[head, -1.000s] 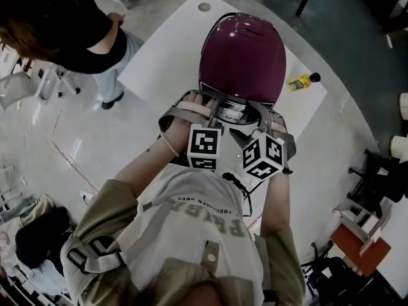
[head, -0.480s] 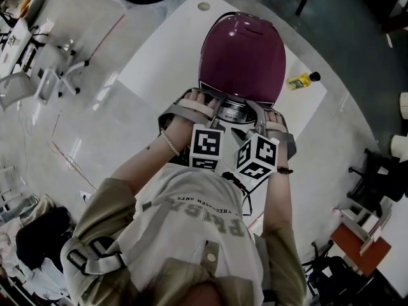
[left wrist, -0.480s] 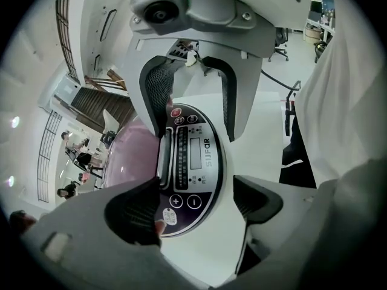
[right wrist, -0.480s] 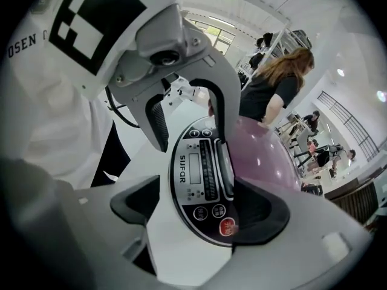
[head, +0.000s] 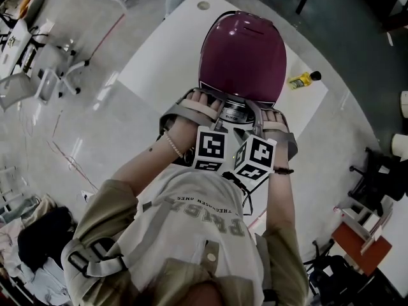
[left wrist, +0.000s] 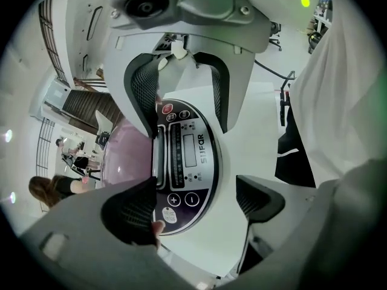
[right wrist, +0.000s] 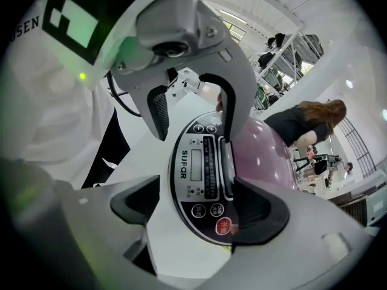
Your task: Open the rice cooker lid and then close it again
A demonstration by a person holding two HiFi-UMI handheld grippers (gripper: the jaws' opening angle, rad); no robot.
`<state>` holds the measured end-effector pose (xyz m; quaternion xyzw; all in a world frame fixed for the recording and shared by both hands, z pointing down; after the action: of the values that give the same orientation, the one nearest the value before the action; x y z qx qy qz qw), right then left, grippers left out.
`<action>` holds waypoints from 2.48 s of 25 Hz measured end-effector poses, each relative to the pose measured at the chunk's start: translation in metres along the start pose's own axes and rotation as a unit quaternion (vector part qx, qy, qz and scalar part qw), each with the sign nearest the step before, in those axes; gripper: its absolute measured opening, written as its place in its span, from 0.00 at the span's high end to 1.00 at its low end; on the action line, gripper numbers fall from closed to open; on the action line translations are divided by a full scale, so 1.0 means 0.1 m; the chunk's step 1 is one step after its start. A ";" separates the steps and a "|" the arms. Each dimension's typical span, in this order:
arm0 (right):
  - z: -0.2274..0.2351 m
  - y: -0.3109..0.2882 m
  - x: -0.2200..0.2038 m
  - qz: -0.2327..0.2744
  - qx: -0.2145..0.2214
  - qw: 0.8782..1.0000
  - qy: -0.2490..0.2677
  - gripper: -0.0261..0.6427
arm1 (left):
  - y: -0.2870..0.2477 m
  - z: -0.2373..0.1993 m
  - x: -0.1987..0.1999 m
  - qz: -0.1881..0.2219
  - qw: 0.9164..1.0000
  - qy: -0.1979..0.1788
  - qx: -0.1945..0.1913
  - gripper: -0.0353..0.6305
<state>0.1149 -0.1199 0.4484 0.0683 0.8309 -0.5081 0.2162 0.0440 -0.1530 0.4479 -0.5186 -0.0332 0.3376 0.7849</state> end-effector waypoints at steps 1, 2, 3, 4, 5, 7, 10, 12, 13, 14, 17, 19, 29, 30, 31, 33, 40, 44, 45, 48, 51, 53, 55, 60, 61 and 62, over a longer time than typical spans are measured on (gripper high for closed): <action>-0.01 0.00 0.00 -0.006 0.002 1.000 0.007 0.42 | 0.00 0.01 0.01 -0.005 1.000 -0.005 -0.001 0.31; -0.01 0.00 0.00 -0.010 0.003 1.000 0.013 0.42 | -0.01 0.01 0.01 -0.010 1.000 -0.010 -0.003 0.31; -0.02 -0.01 0.00 -0.013 0.005 1.000 0.017 0.42 | -0.01 0.02 0.02 -0.014 1.000 -0.015 -0.006 0.31; -0.02 -0.01 0.00 -0.015 0.007 1.000 0.021 0.42 | -0.02 0.03 0.02 -0.018 1.000 -0.020 -0.010 0.30; -0.02 -0.01 -0.01 -0.016 0.009 1.000 0.023 0.42 | -0.03 0.04 0.01 -0.022 0.999 -0.025 -0.015 0.27; -0.02 -0.01 -0.01 -0.016 0.015 0.999 0.025 0.42 | -0.03 0.07 0.01 -0.031 0.999 -0.036 -0.019 0.25; -0.02 0.00 0.00 -0.013 0.018 0.999 0.022 0.42 | -0.02 0.07 0.02 -0.032 0.999 -0.034 -0.019 0.25; -0.01 0.01 0.00 -0.008 0.017 1.000 0.017 0.42 | -0.01 0.06 0.01 -0.026 0.999 -0.027 -0.019 0.24; -0.01 0.01 0.00 -0.004 0.015 1.000 0.013 0.42 | -0.01 0.06 0.01 -0.023 0.999 -0.025 -0.018 0.25; 0.00 0.01 -0.01 0.000 0.015 1.000 0.010 0.42 | -0.01 0.05 0.00 -0.020 0.999 -0.022 -0.018 0.25; 0.01 0.01 -0.03 0.014 0.014 1.000 -0.005 0.42 | -0.02 0.05 0.00 -0.013 1.000 -0.013 -0.018 0.25; 0.02 0.02 -0.03 0.023 0.013 1.000 -0.016 0.42 | -0.01 0.05 0.00 -0.009 1.000 -0.010 -0.016 0.24; 0.06 0.01 -0.03 0.032 0.011 0.999 -0.033 0.39 | -0.02 0.03 -0.02 -0.013 1.000 -0.019 -0.012 0.24; 0.06 0.01 -0.03 0.033 0.011 0.999 -0.034 0.39 | -0.02 0.02 -0.02 -0.012 1.000 -0.018 -0.013 0.24; 0.06 0.01 -0.03 0.034 0.011 0.999 -0.035 0.39 | -0.02 0.02 -0.02 -0.011 1.000 -0.017 -0.012 0.24; 0.07 0.02 -0.03 0.039 0.011 0.998 -0.039 0.39 | -0.02 0.02 -0.02 -0.007 1.000 -0.013 -0.009 0.24; 0.07 0.02 -0.02 0.048 0.010 0.998 -0.047 0.39 | -0.01 0.02 -0.03 -0.001 1.000 -0.003 -0.007 0.24; 0.07 0.01 -0.03 0.049 0.013 0.998 -0.047 0.39 | -0.02 0.02 -0.03 -0.003 1.000 -0.002 -0.007 0.24; 0.07 0.01 -0.04 0.050 0.014 0.998 -0.048 0.39 | -0.02 0.02 -0.03 -0.004 1.000 -0.001 -0.007 0.24; 0.06 0.01 -0.05 0.058 0.018 0.997 -0.052 0.38 | -0.03 0.01 -0.02 0.000 1.000 0.004 -0.008 0.24; 0.06 0.02 -0.07 0.078 0.018 0.995 -0.062 0.36 | -0.04 -0.01 -0.03 0.021 0.999 0.030 -0.008 0.24; 0.06 0.03 -0.09 0.100 0.008 0.992 -0.078 0.37 | -0.03 -0.04 -0.04 0.040 0.998 0.055 -0.012 0.24; 0.05 0.05 -0.10 0.127 -0.007 0.987 -0.101 0.37 | -0.01 -0.05 -0.05 0.055 0.995 0.076 -0.014 0.24; 0.00 0.18 -0.09 0.190 -0.047 0.969 -0.149 0.37 | 0.10 -0.06 -0.06 0.088 0.988 0.129 0.011 0.25; -0.02 0.22 -0.10 0.199 -0.058 0.966 -0.155 0.37 | 0.14 -0.06 -0.06 0.098 0.985 0.143 0.021 0.25; -0.04 0.26 -0.12 0.207 -0.069 0.962 -0.162 0.37 | 0.18 -0.06 -0.05 0.108 0.981 0.156 0.032 0.25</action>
<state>0.1332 -0.1030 0.4339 0.1408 0.7857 -0.3975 0.4527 0.0334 -0.1564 0.4319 -0.5401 0.1566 0.3362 0.7555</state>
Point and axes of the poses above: the fingertips, and each gripper's own axes: y backward along the fingers, z to its right, x out of its top, the point moved 9 cm from there along y, backward along the fingers, and after that the axes turned 11 degrees about z, right-handed, at the moved point
